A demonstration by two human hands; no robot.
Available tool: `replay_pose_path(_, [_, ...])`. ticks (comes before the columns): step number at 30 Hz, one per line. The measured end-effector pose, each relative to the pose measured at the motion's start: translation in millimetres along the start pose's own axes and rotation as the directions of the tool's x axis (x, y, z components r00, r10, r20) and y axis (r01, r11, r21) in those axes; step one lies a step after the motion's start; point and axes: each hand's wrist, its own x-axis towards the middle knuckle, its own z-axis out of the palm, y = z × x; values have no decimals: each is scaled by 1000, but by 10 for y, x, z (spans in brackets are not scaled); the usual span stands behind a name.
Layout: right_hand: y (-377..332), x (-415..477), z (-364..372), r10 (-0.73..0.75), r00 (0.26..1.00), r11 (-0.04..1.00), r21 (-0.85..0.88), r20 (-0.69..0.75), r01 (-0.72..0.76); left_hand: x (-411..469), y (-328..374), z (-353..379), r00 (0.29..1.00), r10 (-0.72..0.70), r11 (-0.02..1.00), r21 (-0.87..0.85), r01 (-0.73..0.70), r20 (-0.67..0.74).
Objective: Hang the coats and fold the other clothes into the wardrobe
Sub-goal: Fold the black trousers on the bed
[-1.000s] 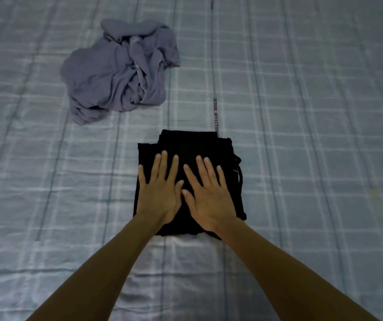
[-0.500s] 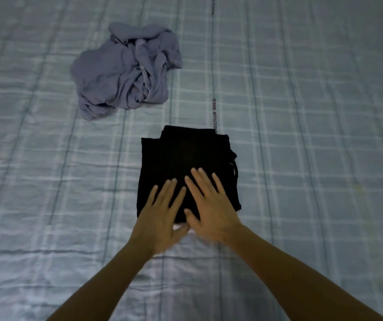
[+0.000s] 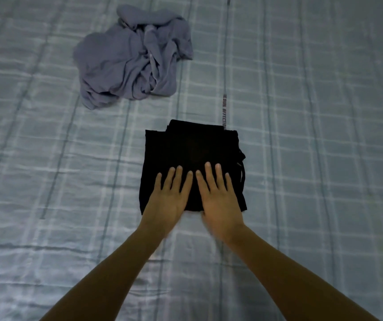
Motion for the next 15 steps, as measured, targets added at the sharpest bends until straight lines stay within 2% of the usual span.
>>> replay_pose_path(8, [33,214,-334,-24,992,999,-27,-123,21,158,-86,-352,991,0,1000,-3,-1,-132])
replay_pose_path(15, [-476,126,-1398,-90,958,994,33,-272,103,-342,-406,-1508,967,-52,998,-35,45,-251])
